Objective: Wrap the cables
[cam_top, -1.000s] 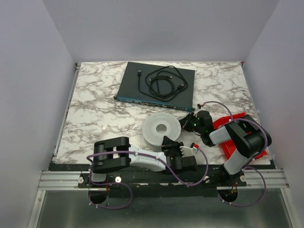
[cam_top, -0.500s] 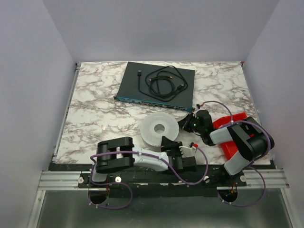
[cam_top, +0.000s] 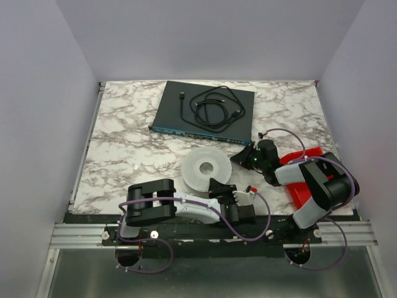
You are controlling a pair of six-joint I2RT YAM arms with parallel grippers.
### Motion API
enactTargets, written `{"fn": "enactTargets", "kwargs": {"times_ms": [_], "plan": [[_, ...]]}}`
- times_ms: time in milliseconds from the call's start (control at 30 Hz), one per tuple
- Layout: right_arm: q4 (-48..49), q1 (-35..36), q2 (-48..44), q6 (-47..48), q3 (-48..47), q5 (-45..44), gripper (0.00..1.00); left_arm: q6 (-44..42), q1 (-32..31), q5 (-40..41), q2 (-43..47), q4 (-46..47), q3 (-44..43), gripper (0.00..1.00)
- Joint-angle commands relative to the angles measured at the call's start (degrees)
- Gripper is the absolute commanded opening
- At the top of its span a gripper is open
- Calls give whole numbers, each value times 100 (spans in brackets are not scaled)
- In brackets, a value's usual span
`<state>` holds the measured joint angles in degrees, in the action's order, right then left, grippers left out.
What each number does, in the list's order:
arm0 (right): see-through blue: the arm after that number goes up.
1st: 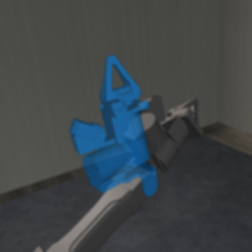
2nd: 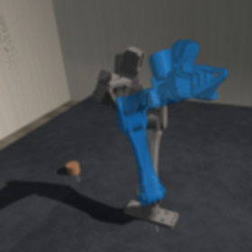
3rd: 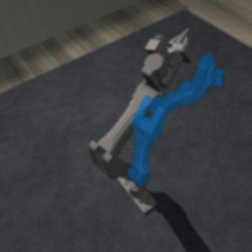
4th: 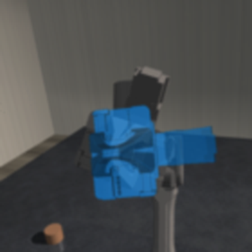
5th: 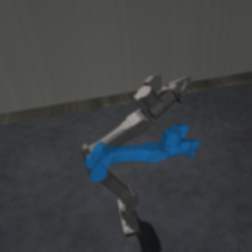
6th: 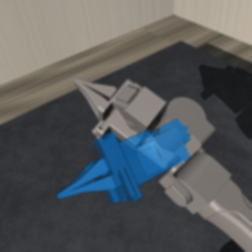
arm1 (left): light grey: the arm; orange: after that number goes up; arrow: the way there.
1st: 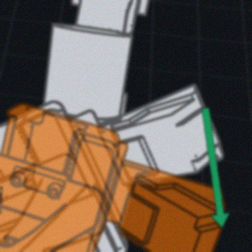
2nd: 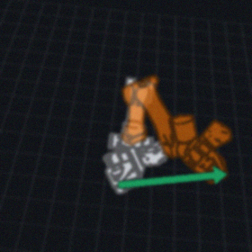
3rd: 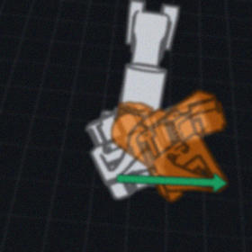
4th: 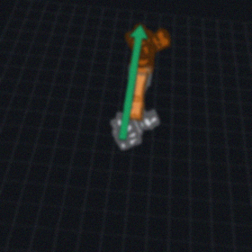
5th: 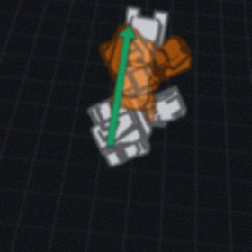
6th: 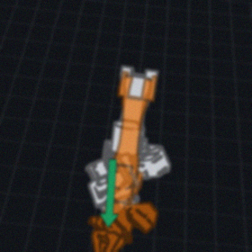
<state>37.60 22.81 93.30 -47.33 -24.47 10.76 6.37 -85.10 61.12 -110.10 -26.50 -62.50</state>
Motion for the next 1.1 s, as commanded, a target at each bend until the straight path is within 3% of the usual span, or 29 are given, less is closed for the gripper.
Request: {"fn": "enactTargets", "kwargs": {"times_ms": [0, 300, 500, 800, 1067], "plan": [[-775, -153, -73, 216, -190, -153, 22, 1692, 222, -2990, -441, -64, 442, 14], [-1402, -335, -63, 301, -597, -55, 26, 1674, 218, -3049, -399, -35, 467, 15], [-1331, -354, -237, 285, -558, 349, 30, 1666, 222, -3051, -349, -39, 471, 15], [-1702, -348, -459, 461, -562, 717, 34, 1574, 222, -2916, -216, -88, 345, 31], [-1383, -355, -319, 437, -324, 875, 35, 1404, 224, -2697, 37, -249, 55, 53]]}}
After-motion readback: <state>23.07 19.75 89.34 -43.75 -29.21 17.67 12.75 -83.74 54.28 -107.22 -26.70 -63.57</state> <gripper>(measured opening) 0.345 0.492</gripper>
